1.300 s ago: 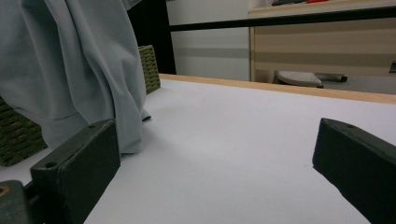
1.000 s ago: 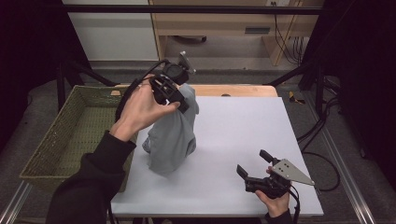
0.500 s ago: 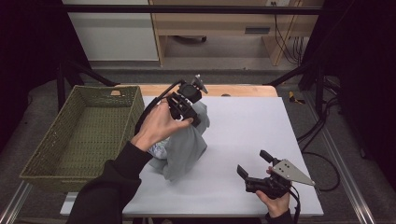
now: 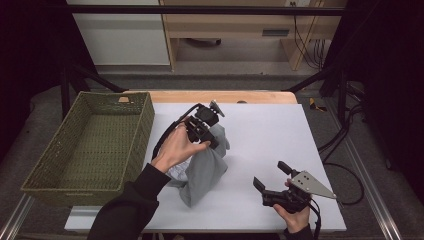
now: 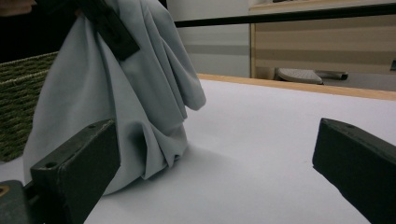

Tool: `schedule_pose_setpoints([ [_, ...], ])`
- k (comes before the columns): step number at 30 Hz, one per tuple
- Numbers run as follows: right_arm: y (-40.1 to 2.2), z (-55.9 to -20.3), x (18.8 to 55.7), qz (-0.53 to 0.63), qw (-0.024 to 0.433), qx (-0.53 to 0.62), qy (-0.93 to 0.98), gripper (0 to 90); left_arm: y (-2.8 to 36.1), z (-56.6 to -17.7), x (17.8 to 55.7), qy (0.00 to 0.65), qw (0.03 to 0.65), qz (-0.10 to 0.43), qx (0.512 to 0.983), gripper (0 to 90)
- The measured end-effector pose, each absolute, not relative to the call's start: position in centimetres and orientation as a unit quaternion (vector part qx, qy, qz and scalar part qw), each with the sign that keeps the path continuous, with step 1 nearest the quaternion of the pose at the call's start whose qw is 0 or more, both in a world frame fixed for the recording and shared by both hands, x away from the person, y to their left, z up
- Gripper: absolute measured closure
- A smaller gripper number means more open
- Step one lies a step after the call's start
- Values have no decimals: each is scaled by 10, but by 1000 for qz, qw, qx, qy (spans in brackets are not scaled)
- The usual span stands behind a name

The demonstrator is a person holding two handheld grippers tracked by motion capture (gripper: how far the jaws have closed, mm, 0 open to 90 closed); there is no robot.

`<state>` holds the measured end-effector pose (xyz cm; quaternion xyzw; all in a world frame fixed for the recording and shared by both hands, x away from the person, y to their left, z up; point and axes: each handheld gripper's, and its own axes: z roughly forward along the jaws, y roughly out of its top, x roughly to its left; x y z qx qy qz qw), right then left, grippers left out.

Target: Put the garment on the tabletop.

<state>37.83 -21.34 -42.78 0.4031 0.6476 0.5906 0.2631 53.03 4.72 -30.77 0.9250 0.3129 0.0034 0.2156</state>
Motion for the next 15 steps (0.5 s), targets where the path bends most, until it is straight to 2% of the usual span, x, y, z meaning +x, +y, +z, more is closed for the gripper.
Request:
schedule_pose_setpoints([
  [15,-214,-429,379,588,267,399,652,13,31,-361,530,298,226,-19,927,785],
])
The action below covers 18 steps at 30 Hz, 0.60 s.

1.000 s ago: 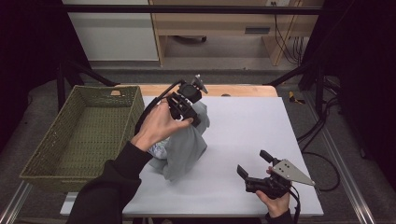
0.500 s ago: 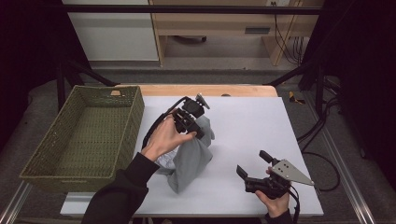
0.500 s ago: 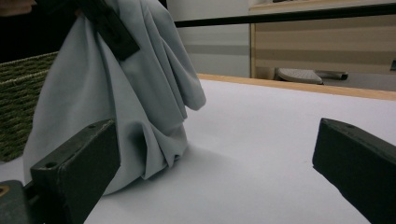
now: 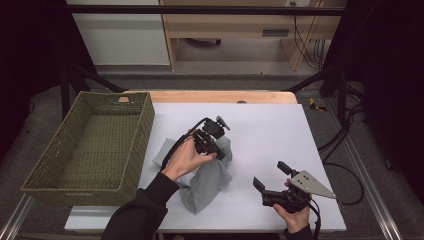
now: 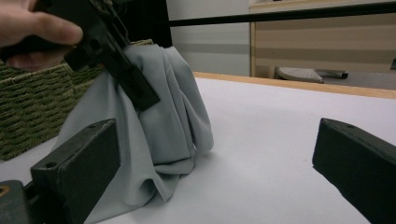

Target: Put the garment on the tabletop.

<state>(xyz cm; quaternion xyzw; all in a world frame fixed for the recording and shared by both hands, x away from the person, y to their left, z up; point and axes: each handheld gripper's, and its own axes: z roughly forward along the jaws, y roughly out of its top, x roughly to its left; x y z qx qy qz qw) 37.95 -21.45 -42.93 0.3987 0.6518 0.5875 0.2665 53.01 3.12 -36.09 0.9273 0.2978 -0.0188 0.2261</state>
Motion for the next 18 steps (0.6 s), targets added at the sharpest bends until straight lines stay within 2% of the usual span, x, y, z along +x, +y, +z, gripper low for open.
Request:
schedule_pose_setpoints([
  [4,-215,-429,379,587,266,400,651,14,26,-371,529,292,229,-22,928,761],
  [9,-215,-429,379,588,267,400,650,14,22,-381,528,291,224,-19,930,646],
  [18,-215,-428,379,591,263,402,648,14,25,-376,524,286,294,-23,912,284],
])
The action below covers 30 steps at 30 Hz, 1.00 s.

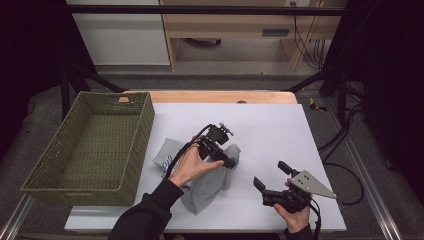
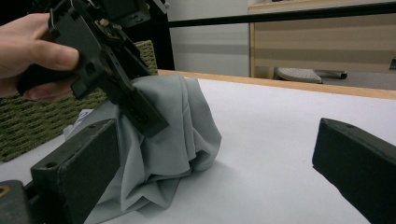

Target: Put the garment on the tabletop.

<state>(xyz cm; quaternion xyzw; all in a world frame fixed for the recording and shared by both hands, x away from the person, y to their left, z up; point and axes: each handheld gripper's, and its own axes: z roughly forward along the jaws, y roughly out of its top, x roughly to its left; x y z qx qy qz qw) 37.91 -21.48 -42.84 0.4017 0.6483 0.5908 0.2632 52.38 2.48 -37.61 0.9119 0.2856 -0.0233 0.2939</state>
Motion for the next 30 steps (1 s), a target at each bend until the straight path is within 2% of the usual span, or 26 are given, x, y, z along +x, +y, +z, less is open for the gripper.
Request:
schedule_pose_setpoints([
  [2,-215,-428,379,590,264,403,648,13,26,-373,521,283,304,-6,910,238],
  [5,-215,-429,380,588,268,401,649,13,29,-369,519,287,336,-29,897,191],
  [11,-215,-428,380,590,264,400,649,11,40,-352,512,285,374,5,883,114],
  [19,-213,-427,379,593,252,407,647,8,63,-339,501,286,437,28,853,94],
  [24,-215,-428,380,591,261,400,650,8,80,-338,492,291,485,39,824,88],
  [30,-215,-428,381,588,264,401,651,8,104,-343,478,294,516,77,800,78],
])
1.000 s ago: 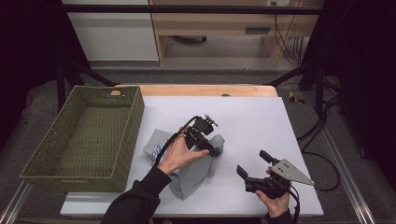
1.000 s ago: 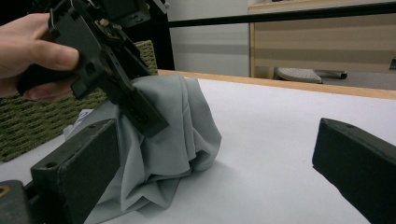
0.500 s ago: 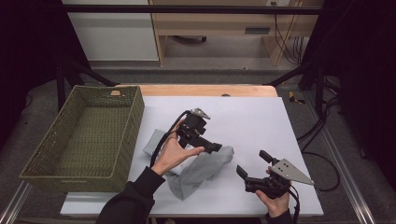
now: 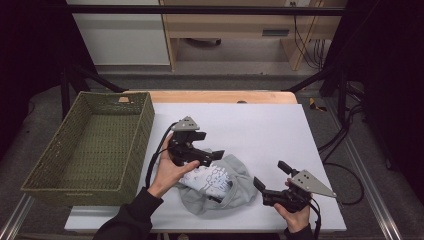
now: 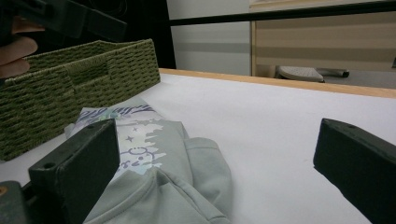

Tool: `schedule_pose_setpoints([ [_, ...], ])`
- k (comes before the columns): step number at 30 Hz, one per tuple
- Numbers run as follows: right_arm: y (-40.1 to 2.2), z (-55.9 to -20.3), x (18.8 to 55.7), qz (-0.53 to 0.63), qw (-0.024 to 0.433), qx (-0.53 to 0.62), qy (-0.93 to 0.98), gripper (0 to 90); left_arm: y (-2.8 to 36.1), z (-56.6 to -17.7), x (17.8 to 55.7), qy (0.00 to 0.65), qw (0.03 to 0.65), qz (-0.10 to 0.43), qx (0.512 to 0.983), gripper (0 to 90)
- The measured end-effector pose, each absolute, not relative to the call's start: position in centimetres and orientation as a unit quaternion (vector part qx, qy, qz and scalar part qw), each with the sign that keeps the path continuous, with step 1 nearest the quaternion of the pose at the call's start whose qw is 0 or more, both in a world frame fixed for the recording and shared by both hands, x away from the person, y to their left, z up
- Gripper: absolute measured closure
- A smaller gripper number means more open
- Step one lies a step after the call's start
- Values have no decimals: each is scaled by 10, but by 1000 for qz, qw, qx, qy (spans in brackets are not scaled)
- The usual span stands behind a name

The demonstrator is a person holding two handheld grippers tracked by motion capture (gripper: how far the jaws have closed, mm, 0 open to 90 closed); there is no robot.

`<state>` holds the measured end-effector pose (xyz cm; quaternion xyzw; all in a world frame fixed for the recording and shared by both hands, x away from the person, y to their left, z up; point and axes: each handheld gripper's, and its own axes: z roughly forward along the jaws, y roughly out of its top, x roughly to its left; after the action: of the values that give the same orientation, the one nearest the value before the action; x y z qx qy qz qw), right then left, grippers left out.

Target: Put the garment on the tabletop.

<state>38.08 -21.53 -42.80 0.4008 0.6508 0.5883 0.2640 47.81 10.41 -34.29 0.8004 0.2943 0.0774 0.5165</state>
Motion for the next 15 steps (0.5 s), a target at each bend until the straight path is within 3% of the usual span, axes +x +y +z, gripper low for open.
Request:
schedule_pose_setpoints([
  [15,-216,-427,381,586,264,403,652,7,155,-357,440,307,551,125,766,63],
])
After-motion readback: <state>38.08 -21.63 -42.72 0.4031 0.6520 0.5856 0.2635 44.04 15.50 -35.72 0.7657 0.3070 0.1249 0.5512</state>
